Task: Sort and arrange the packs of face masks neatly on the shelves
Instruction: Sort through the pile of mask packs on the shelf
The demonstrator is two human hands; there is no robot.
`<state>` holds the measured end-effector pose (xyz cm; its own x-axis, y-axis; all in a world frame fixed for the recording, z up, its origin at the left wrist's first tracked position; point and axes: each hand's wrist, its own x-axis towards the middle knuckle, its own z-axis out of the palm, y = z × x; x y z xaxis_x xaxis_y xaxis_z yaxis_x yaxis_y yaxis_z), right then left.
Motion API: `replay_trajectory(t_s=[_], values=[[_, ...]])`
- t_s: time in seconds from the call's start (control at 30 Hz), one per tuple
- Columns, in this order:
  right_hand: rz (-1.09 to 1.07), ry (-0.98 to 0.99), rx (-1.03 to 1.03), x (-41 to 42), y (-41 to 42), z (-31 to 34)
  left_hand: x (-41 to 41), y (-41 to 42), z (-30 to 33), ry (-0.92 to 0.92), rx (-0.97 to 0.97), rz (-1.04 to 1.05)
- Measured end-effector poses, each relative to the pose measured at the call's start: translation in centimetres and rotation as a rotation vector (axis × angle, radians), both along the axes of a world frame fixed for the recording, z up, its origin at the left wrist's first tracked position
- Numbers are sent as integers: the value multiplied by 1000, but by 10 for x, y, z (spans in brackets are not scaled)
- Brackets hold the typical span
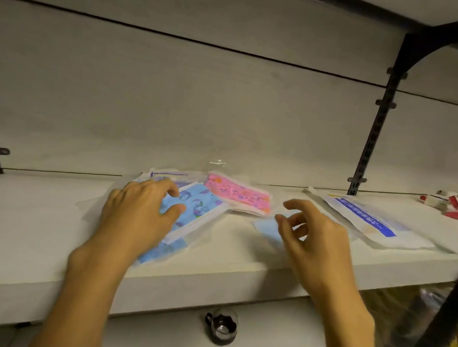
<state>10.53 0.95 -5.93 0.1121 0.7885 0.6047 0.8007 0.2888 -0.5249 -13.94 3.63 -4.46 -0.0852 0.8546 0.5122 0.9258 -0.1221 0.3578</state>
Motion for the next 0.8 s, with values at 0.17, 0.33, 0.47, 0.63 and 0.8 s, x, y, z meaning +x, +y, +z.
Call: replay_trajectory(t_s=[0.17,0.33,0.47,0.63,0.8], values=[[82,-96,-36,40,42,6,15,21,-10,32,-120,112],[188,-205,-52,57,78,16,16,26,-18,17,-146,198],[254,-329,-93,46,108,30,15,23,-19,24,-174,268],[245,-491,-210,28,140,39,14,23,-20,27,-141,335],[96,-562,-437,32,158,31,10,25,-21,91,-171,401]])
